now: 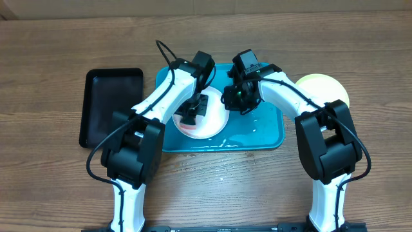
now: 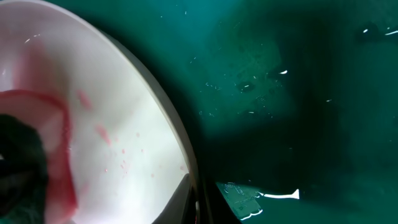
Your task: Clean dirty plates on tray and stack at the side
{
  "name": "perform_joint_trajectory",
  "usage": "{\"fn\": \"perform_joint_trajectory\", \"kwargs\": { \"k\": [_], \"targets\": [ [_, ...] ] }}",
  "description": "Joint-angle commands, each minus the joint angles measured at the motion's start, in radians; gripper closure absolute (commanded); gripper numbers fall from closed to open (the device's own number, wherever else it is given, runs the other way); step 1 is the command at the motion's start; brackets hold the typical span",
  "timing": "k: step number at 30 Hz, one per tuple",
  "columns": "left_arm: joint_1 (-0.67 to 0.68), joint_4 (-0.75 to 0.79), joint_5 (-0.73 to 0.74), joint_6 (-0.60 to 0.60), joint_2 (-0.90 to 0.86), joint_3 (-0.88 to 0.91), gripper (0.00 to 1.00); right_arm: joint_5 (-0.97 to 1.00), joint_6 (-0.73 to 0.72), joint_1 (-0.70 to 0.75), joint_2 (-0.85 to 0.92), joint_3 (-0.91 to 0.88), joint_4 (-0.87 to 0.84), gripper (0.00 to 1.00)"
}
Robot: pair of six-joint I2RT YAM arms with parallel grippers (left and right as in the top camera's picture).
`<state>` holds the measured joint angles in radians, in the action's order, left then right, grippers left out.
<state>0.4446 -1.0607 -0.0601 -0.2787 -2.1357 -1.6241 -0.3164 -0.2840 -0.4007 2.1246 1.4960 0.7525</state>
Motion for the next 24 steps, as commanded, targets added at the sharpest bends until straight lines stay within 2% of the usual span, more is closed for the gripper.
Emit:
{"fn": "perform_joint_trajectory", "kwargs": {
  "k": [1,5,7,12,14,19,24],
  "targets": [
    [0.022,0.055,0.116,0.055,0.004,-0.01,0.96,0.007,-0.004,0.003,0.021,-0.004,-0.004,0.95],
    [0.023,0.158,0.093,0.053,0.004,-0.009,0.96,0.007,-0.003,0.003,0.021,-0.004,-0.003,0.95],
    [0.023,0.192,0.035,0.026,0.004,-0.009,0.96,0.007,-0.003,0.003,0.021,-0.004,-0.002,0.95],
    [0.019,0.196,-0.265,-0.137,0.004,-0.009,0.96,0.007,-0.003,0.003,0.021,-0.004,-0.001,0.95],
    [0.019,0.169,-0.331,-0.186,0.004,-0.009,0.96,0.008,-0.003,0.003,0.021,-0.004,-0.001,0.95],
    [0.021,0.073,-0.281,-0.197,0.004,-0.009,0.96,0.007,-0.003,0.003,0.021,-0.004,-0.001,0.95],
    [0.022,-0.025,-0.072,-0.146,0.004,-0.009,0.96,0.007,-0.003,0.003,0.021,-0.004,-0.001,0.95]
  ]
}}
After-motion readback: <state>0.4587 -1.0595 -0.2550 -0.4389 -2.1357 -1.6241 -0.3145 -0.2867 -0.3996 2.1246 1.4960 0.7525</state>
